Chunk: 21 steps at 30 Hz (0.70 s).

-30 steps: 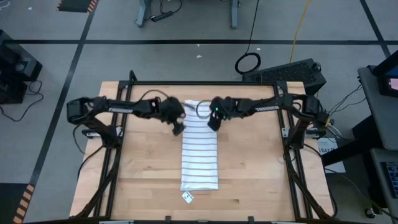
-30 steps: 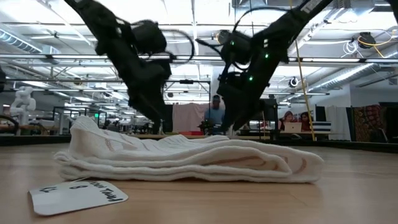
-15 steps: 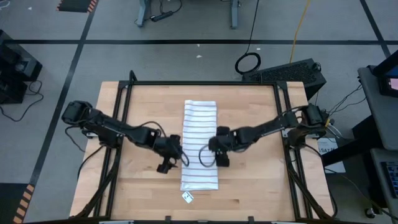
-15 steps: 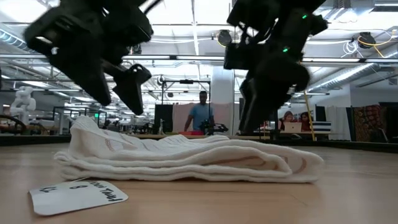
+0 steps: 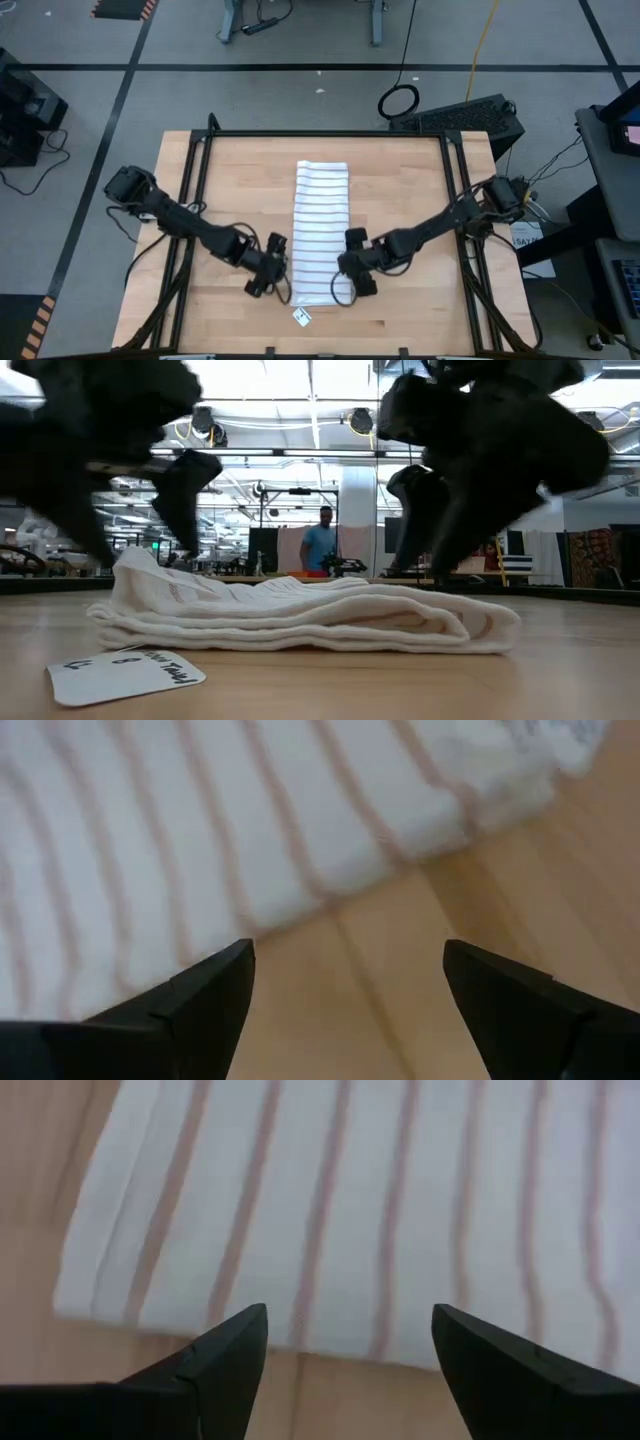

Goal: Roll towel
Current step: Roll the white towel

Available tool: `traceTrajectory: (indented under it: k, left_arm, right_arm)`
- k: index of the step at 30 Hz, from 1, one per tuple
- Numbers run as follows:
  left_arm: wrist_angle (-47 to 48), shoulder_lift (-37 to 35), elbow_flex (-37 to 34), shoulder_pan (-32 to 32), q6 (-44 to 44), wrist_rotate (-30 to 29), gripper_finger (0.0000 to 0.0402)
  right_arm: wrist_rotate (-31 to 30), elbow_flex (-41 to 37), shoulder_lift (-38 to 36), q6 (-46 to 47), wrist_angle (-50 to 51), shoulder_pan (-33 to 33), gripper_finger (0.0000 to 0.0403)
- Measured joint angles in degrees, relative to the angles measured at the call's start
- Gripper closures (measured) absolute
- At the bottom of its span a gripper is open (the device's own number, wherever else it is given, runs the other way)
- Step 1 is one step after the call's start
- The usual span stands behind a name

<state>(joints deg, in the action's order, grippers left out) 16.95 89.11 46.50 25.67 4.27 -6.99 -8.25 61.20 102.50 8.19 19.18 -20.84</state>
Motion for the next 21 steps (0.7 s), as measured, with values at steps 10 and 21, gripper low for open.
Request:
traceTrajectory:
  k: [10, 21]
  left_arm:
    - [-7.6, 2.4, 0.2, 9.2, 2.5, -8.0, 0.0072]
    - [-21.9, 8.0, 0.3, 15.2, 17.8, -14.8, 0.0072]
  right_arm:
    - [-4.0, 0.0, 2.5, -4.6, -4.0, -9.1, 0.0129]
    - [-5.6, 0.0, 2.7, -2.3, -14.9, -13.5, 0.0129]
